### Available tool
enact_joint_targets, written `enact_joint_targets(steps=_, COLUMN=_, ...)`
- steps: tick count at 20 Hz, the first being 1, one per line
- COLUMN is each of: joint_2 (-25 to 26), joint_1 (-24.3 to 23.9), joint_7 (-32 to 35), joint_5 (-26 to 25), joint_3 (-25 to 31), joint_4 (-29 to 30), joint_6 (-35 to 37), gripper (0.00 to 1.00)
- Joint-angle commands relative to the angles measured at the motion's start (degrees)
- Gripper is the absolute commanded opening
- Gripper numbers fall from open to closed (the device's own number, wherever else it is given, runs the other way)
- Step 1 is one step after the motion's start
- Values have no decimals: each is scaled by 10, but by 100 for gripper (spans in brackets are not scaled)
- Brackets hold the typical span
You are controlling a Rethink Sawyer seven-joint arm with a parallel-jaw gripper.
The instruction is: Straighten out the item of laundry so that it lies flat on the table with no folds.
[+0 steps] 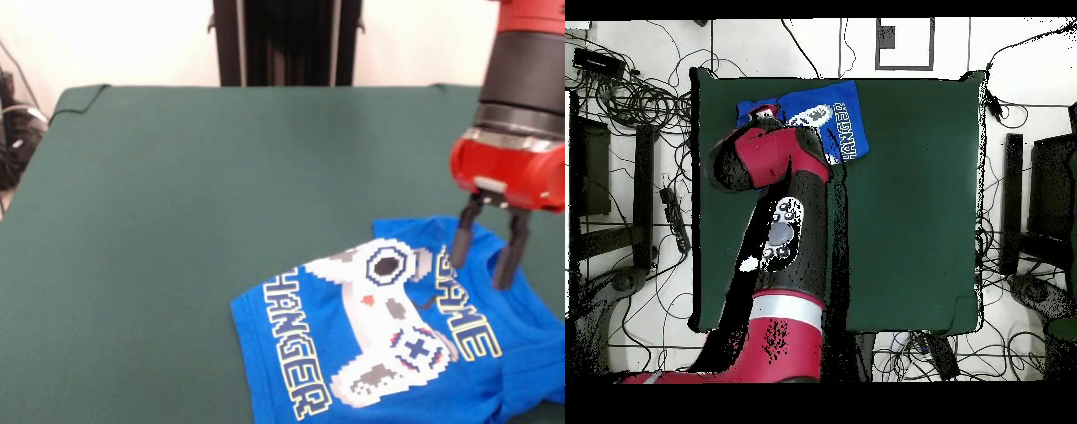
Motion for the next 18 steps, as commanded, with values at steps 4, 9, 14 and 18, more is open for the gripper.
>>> enact_joint_targets(steps=4, joint_2=19, joint_1=-4, joint_7=-164, joint_5=-59, joint_3=113, joint_4=3, joint_6=62, gripper=100)
enact_joint_targets(steps=9, joint_2=36, joint_1=-5, joint_7=-137, joint_5=-73, joint_3=123, joint_4=-17, joint_6=47, gripper=100)
enact_joint_targets(steps=14, joint_2=59, joint_1=-2, joint_7=-118, joint_5=-79, joint_3=139, joint_4=-56, joint_6=55, gripper=100)
enact_joint_targets(steps=18, joint_2=90, joint_1=11, joint_7=-89, joint_5=-83, joint_3=133, joint_4=-96, joint_6=51, gripper=100)
